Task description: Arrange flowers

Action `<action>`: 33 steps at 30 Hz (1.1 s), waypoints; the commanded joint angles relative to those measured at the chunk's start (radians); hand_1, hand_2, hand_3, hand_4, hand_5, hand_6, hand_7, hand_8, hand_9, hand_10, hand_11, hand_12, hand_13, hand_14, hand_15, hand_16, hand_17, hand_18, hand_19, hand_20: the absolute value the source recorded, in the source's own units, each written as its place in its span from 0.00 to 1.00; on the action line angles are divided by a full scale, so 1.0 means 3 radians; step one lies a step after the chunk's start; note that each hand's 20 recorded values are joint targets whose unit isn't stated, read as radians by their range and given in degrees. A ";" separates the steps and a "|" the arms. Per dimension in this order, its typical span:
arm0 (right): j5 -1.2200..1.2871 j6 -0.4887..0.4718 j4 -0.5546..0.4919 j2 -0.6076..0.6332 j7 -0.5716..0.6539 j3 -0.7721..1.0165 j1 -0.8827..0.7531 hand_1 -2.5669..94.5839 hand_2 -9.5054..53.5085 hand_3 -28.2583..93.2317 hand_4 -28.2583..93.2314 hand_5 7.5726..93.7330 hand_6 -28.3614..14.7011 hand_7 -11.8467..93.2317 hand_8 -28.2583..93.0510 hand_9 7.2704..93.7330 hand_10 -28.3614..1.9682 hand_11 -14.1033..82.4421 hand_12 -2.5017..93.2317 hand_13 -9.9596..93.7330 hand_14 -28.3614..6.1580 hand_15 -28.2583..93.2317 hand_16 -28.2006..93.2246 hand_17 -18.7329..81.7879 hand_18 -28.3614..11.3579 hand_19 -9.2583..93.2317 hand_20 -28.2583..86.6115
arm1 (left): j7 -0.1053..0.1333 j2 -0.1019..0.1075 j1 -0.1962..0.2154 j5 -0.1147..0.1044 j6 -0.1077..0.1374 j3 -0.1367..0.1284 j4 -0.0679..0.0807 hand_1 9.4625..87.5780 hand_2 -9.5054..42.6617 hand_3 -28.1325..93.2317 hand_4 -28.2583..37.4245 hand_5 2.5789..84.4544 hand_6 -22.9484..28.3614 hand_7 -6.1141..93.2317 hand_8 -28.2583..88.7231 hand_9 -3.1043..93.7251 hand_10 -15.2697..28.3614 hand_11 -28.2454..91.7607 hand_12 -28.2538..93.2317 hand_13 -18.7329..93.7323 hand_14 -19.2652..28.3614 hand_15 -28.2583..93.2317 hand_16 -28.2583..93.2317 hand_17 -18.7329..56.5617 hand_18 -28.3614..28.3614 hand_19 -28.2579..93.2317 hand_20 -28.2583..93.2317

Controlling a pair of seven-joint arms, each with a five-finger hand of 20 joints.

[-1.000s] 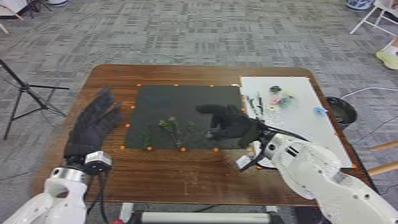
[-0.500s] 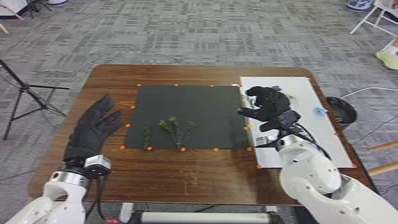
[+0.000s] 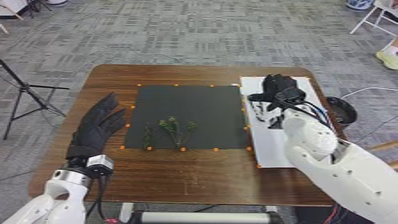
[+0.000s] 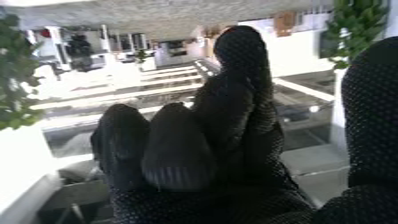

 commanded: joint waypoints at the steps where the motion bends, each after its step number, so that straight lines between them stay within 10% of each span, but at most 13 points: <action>1: -0.0038 -0.0359 0.0327 -0.0153 -0.0108 -0.0493 0.0575 0.33 0.00 0.71 0.00 0.73 0.64 0.73 0.10 0.87 0.60 0.77 0.43 0.86 0.57 0.90 0.55 0.69 0.22 1.00 0.86 | 0.0007 0.0125 -0.0187 0.0026 -0.0039 0.0010 0.0022 0.24 0.08 0.78 0.04 0.25 0.48 0.24 0.17 0.21 0.57 0.36 0.39 0.31 0.67 0.44 0.28 0.11 0.83 0.53 0.33; 33: 0.0304 -0.1209 0.0813 -0.0261 -0.0043 -0.0603 0.0842 0.25 0.00 0.73 0.00 0.65 0.56 0.57 0.13 0.73 0.50 0.73 0.45 0.76 0.51 0.86 0.55 0.58 0.20 1.00 0.75 | 0.0003 0.0248 -0.0413 0.0117 -0.0070 0.0057 0.0050 0.24 0.09 0.77 0.05 0.25 0.48 0.23 0.17 0.21 0.57 0.35 0.39 0.31 0.67 0.43 0.28 0.11 0.83 0.53 0.33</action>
